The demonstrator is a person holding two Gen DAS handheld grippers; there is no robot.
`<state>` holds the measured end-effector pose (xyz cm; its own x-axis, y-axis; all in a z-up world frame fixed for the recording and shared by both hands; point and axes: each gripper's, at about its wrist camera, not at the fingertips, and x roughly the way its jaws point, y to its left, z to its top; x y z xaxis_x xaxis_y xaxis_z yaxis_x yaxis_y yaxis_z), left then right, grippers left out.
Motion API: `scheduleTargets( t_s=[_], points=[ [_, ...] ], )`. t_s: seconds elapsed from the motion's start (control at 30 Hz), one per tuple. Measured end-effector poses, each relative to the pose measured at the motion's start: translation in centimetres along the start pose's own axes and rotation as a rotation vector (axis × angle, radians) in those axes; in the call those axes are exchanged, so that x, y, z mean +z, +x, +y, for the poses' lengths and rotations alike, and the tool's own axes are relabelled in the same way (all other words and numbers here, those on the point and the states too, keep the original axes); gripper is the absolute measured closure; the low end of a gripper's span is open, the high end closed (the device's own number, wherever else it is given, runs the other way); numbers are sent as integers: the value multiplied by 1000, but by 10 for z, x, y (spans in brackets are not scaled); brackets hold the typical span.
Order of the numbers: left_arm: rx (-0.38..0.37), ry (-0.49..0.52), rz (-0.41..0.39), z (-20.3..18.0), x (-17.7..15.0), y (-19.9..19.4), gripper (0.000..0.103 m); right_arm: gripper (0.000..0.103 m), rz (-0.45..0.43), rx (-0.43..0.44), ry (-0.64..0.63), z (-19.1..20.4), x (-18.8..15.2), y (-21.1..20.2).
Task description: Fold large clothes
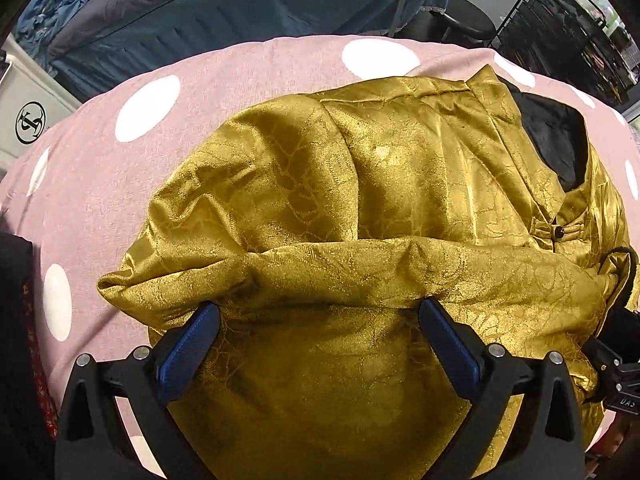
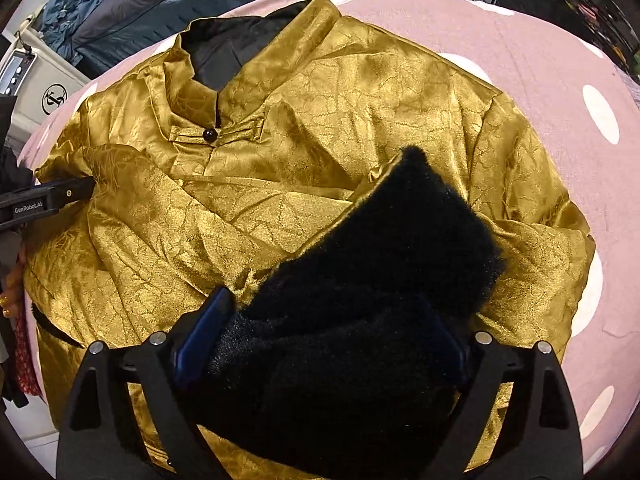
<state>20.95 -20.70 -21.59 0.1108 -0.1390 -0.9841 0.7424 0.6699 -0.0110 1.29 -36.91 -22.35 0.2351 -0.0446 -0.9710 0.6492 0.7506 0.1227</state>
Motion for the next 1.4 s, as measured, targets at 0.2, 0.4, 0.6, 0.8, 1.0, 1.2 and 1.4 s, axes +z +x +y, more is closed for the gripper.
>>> scheduleTargets(
  t_s=[0.2, 0.4, 0.6, 0.8, 1.0, 1.2, 1.4],
  points=[
    [39, 28, -102, -4, -11, -39, 6, 13, -100, -19, -13, 13, -10, -40],
    [49, 42, -224, 4, -52, -97, 6, 13, -192, -14, 4, 9, -39, -85],
    [20, -25, -202, 30, -104, -111, 6, 13, -186, 23, 77, -20, -82, -108],
    [22, -94, -115, 74, -168, -96, 6, 13, -81, 46, 182, -61, -139, -96],
    [-17, -139, -17, 107, -219, -76, 6, 13, 9, 50, 291, -98, -192, -78],
    [-39, -177, 62, 125, -245, -52, 6, 13, 37, 86, 415, -130, -219, -70],
    [-105, -208, 93, 131, -267, -40, 6, 13, 90, 114, 451, -139, -247, -58]
  ],
)
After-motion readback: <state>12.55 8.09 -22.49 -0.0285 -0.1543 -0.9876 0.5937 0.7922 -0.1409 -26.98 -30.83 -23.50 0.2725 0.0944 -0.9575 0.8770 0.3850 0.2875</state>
